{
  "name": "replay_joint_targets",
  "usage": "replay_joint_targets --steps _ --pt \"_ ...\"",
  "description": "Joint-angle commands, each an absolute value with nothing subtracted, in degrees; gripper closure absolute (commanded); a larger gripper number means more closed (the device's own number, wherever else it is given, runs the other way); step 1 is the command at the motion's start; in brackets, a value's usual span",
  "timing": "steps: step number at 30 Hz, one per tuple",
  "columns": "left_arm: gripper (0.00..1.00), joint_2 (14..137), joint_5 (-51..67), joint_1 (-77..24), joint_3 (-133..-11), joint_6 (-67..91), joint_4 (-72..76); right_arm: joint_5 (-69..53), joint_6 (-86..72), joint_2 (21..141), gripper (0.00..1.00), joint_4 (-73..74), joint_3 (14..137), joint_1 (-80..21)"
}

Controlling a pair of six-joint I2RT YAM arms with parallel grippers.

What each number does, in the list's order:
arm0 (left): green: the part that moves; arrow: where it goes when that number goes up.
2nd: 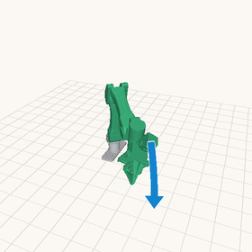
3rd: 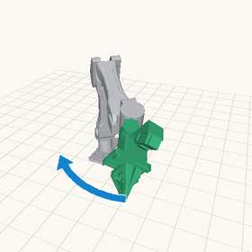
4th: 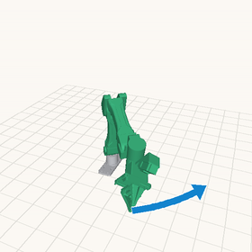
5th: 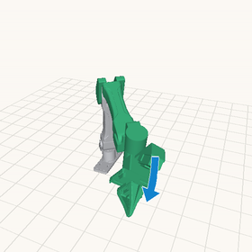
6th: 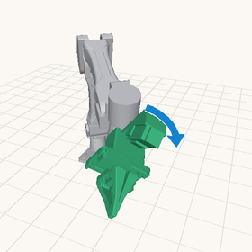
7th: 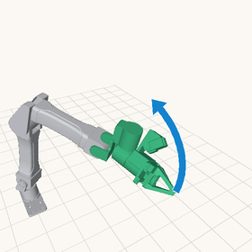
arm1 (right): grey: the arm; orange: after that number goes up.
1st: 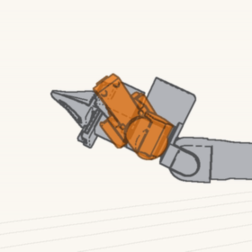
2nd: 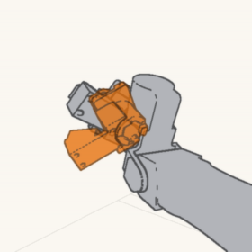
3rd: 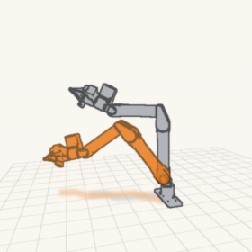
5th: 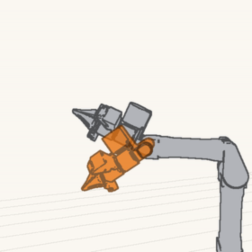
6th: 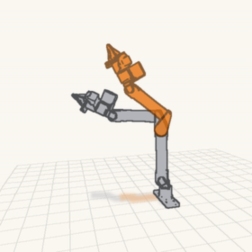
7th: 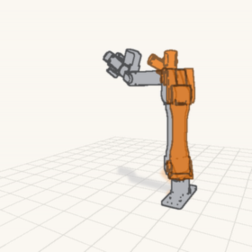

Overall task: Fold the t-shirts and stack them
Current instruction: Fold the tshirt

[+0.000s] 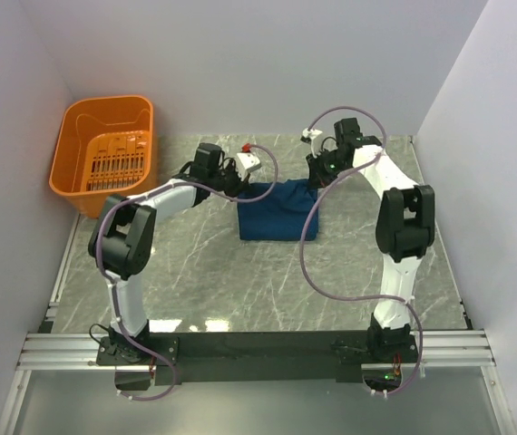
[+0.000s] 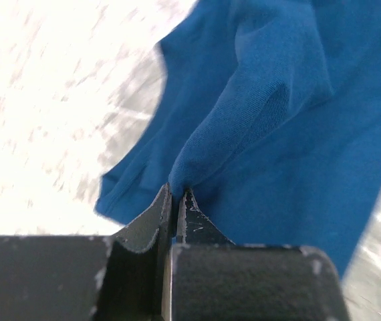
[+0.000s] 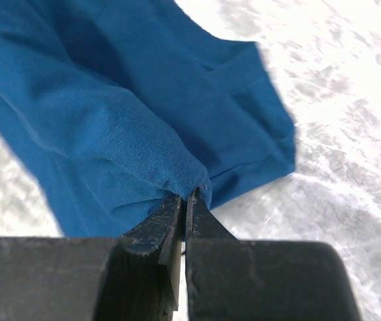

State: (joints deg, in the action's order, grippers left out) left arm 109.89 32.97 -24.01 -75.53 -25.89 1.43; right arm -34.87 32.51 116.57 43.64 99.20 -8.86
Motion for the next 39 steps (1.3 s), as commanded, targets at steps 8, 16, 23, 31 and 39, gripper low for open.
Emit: replay_joint_targets --steps 8,16,23,31,39 --pt "0.99 113.99 21.18 -23.29 -78.48 -18.81 9.93 -28.30 19.26 123.13 1.00 34.81 107.14 -8.70" --pt "0.80 117.15 18.74 -23.38 -81.12 -13.72 11.33 -24.62 14.96 125.51 0.91 33.32 108.19 -9.49" --pt "0.18 115.06 12.93 -23.47 -87.35 -9.85 6.61 -16.70 9.41 121.83 0.35 31.38 107.14 -9.14" --pt "0.16 108.55 20.80 -21.45 -91.41 4.38 -6.50 -41.96 12.30 112.24 0.48 35.40 96.42 -7.38" --pt "0.37 116.53 37.09 -21.18 -91.04 23.78 -0.70 -44.66 4.85 121.52 0.76 36.21 102.73 -10.20"
